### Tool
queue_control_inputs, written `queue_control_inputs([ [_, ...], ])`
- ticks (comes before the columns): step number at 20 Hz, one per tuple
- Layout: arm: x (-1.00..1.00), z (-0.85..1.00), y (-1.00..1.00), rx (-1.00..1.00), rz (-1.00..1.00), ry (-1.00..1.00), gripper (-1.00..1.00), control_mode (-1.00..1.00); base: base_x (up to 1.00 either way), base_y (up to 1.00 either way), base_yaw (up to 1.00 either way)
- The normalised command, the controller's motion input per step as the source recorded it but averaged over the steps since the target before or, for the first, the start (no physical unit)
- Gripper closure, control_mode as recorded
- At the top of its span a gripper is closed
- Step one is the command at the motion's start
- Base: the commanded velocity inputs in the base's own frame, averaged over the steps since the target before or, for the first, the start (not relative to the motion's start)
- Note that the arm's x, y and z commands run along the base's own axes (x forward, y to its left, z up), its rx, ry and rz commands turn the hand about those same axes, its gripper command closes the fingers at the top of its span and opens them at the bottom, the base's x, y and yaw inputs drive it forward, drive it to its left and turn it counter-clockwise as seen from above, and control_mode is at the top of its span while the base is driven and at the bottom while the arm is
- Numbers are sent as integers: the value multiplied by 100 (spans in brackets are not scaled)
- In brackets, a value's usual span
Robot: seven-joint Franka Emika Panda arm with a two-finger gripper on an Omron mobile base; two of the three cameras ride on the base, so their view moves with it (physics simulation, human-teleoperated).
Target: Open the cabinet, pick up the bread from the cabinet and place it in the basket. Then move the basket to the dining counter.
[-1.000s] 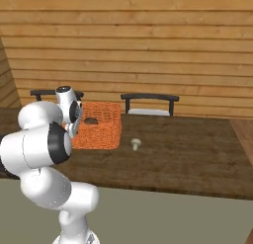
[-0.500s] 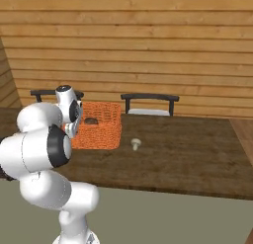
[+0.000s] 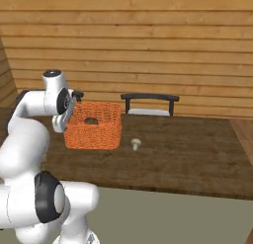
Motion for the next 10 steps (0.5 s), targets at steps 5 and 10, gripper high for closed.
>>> queue_control_inputs([
  [5,-100,27,-26,16,-39,-7,-100,-100,0,0,0],
  [10,-100,2,-5,13,-49,-4,-100,-100,0,0,0],
])
